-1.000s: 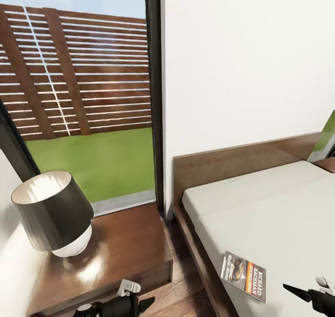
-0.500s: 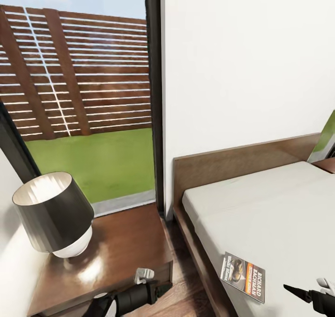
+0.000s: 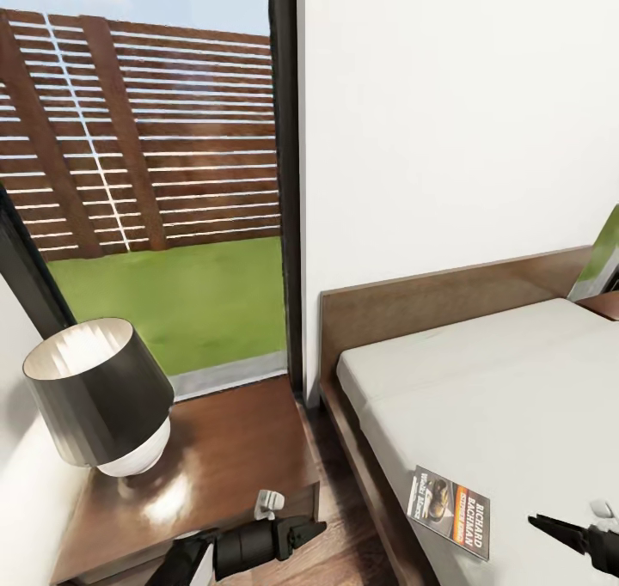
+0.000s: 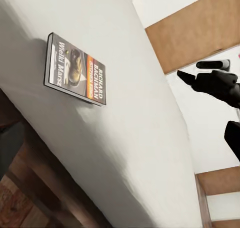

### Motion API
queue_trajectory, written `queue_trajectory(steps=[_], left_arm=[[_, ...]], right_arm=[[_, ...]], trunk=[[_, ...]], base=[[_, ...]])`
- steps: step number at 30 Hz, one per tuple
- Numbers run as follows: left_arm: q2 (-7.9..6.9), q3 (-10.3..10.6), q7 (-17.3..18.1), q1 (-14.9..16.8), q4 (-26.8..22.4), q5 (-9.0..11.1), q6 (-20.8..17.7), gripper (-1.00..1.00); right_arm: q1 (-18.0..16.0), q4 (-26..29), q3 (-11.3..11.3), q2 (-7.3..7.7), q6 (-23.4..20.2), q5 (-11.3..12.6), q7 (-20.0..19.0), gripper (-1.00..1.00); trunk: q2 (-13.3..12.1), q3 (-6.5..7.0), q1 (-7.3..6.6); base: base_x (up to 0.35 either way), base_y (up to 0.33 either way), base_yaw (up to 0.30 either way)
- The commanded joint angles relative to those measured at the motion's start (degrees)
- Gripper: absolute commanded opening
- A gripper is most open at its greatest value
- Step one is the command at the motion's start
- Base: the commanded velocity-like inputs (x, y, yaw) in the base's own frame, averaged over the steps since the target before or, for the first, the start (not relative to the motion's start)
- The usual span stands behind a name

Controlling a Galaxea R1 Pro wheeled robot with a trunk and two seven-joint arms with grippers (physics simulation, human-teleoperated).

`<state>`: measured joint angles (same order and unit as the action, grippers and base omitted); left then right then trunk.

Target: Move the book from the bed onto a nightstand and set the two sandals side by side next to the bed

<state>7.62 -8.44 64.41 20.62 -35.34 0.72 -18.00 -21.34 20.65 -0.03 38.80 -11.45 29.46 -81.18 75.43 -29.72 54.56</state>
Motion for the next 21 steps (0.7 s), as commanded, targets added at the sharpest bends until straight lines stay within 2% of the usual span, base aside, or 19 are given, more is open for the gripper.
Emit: queue_trajectory(steps=[1,4,6,7,9,13,18,21], left_arm=[[0.07,-0.24,0.27,0.03,0.01,-0.01,-0.59,1.0],[0.18,-0.12,0.28,0.04,0.07,-0.02,-0.55,1.0],[0.25,-0.1,0.28,0.04,0.08,-0.02,-0.57,1.0],[0.26,-0.1,0.26,0.04,0.09,-0.02,-0.56,1.0],[0.28,-0.09,0.03,0.04,0.1,-0.02,-0.55,1.0],[0.26,-0.09,-0.21,0.04,0.6,-0.04,-0.55,1.0],[0.21,-0.12,-0.24,0.04,1.59,-0.17,-0.55,1.0],[0.21,-0.17,-0.24,0.04,1.72,-0.19,-0.55,1.0]], right_arm=[[-0.01,0.61,-0.08,0.31,-0.64,0.18,-0.53,1.0],[-0.01,7.0,-2.14,1.26,-0.65,0.15,-1.13,1.0],[-0.01,10.5,-5.96,1.37,-0.53,0.09,-0.8,1.0],[-0.01,11.15,-7.06,1.37,-0.49,0.07,-0.61,1.0],[-0.01,13.1,-11.47,1.35,-0.31,-0.04,0.7,1.0],[-0.01,13.6,-13.18,1.35,-0.14,-0.1,1.28,1.0],[-0.01,13.71,-13.46,1.35,-0.11,-0.11,1.28,1.0],[-0.01,13.73,-13.5,1.26,-0.07,-0.11,1.28,1.0]], trunk=[[0.03,-0.06,0.0],[0.03,-0.06,0.0],[0.03,-0.06,0.0],[0.03,-0.06,0.0],[0.03,-0.06,0.0],[0.03,-0.06,0.0],[-1.97,0.84,-1.1],[-1.97,0.84,-1.1]], base=[[0.0,0.0,0.0],[0.0,0.0,0.0],[0.0,0.0,0.0],[0.0,0.0,0.0],[0.0,0.0,0.0],[0.0,0.0,0.0],[0.0,0.0,0.0],[0.0,0.0,0.0]])
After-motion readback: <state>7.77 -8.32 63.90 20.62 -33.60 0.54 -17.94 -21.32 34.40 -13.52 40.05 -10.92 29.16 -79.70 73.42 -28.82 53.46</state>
